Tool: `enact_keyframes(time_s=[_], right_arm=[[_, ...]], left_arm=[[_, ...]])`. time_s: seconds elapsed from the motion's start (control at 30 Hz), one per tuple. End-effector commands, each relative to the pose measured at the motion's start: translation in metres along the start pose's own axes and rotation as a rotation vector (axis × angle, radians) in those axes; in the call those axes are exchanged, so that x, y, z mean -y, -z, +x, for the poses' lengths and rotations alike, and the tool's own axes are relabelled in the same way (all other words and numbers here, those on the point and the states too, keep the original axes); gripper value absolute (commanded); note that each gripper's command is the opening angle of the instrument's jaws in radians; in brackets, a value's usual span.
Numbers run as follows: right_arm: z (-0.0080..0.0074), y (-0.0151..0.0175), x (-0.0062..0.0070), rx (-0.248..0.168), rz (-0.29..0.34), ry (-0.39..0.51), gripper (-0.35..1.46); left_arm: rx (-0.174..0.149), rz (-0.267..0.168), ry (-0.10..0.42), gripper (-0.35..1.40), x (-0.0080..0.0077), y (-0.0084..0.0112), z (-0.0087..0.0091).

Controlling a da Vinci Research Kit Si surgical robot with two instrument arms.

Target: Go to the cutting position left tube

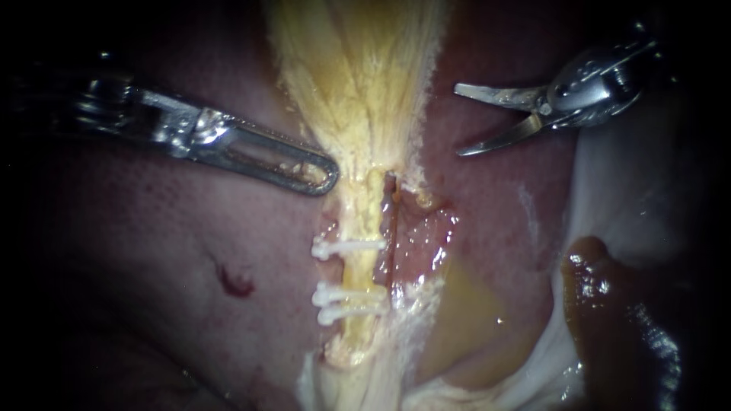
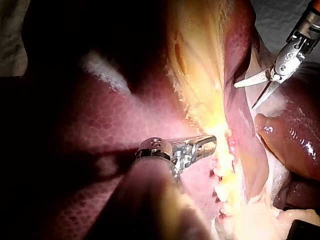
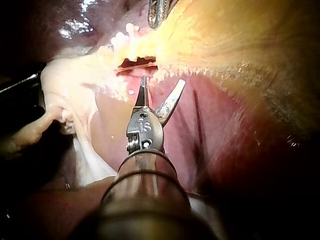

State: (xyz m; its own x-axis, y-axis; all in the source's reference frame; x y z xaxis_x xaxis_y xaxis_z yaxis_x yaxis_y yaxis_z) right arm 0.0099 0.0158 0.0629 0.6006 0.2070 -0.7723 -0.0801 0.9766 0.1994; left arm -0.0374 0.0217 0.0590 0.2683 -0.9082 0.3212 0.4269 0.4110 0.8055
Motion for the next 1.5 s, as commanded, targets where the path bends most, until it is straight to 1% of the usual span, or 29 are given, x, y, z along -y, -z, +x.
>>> enact_keyframes(time_s=[0.03, 0.07, 0.13, 0.23, 0.33, 0.4, 0.47, 0.53, 0.67, 0.77, 0.83, 0.87, 0.93, 1.1, 1.23, 1.33, 1.43, 1.5], right_arm=[[0.0000, 0.0000, 0.0000, 0.000, 0.000, 0.000, 1.44], [0.0000, 0.0000, 0.0000, 0.000, 0.000, 0.000, 1.44], [0.0000, 0.0000, 0.0000, 0.000, 0.000, 0.000, 1.44], [0.0000, 0.0000, 0.0000, 0.000, 0.000, 0.000, 1.44], [0.0000, 0.0000, 0.0000, -0.001, 0.002, 0.000, 1.44], [0.0000, 0.0000, 0.0000, -0.002, 0.002, 0.000, 1.44], [0.0000, 0.0000, 0.0000, -0.003, 0.005, 0.000, 1.44], [0.0000, 0.0000, 0.0000, -0.004, 0.008, 0.000, 1.44], [0.0001, -0.0001, 0.0002, -0.010, 0.018, 0.001, 1.44], [0.0001, -0.0004, 0.0008, -0.022, 0.039, 0.004, 1.44], [0.0002, -0.0009, 0.0013, -0.026, 0.050, 0.008, 1.44], [0.0002, -0.0012, 0.0018, -0.033, 0.061, 0.017, 1.44], [0.0002, -0.0018, 0.0026, -0.033, 0.079, 0.019, 1.44], [0.0006, -0.0036, 0.0054, -0.038, 0.146, -0.011, 1.44], [0.0012, -0.0049, 0.0077, -0.058, 0.205, -0.035, 1.44], [0.0015, -0.0059, 0.0093, -0.057, 0.248, -0.050, 1.44], [0.0015, -0.0070, 0.0106, -0.045, 0.286, -0.060, 1.44], [0.0013, -0.0077, 0.0112, -0.042, 0.300, -0.066, 1.44]], left_arm=[[-0.002, 0.007, 0.001, -0.35, 0.0000, 0.0005, -0.0002], [-0.006, 0.013, 0.002, -0.35, 0.0000, 0.0011, -0.0005], [0.001, 0.004, 0.004, -0.35, 0.0000, 0.0024, -0.0009], [0.008, -0.011, 0.008, -0.35, 0.0000, 0.0051, -0.0016], [0.023, -0.016, 0.012, -0.35, 0.0000, 0.0072, -0.0017], [0.028, -0.020, 0.014, -0.35, 0.0001, 0.0081, -0.0018], [0.033, -0.021, 0.016, -0.35, 0.0000, 0.0088, -0.0019], [0.037, -0.023, 0.018, -0.35, 0.0000, 0.0090, -0.0020], [0.038, -0.024, 0.017, -0.35, 0.0000, 0.0089, -0.0019], [0.039, -0.025, 0.017, -0.35, 0.0000, 0.0088, -0.0019], [0.039, -0.025, 0.017, -0.35, 0.0000, 0.0088, -0.0019], [0.039, -0.025, 0.017, -0.35, 0.0000, 0.0088, -0.0019], [0.039, -0.025, 0.017, -0.35, 0.0000, 0.0088, -0.0019], [0.039, -0.025, 0.017, -0.35, -0.0001, 0.0087, -0.0018], [0.039, -0.025, 0.016, -0.35, -0.0002, 0.0087, -0.0018], [0.039, -0.025, 0.017, -0.35, -0.0002, 0.0086, -0.0018], [0.039, -0.025, 0.017, -0.35, -0.0002, 0.0086, -0.0018], [0.039, -0.025, 0.017, -0.35, -0.0002, 0.0086, -0.0018]])
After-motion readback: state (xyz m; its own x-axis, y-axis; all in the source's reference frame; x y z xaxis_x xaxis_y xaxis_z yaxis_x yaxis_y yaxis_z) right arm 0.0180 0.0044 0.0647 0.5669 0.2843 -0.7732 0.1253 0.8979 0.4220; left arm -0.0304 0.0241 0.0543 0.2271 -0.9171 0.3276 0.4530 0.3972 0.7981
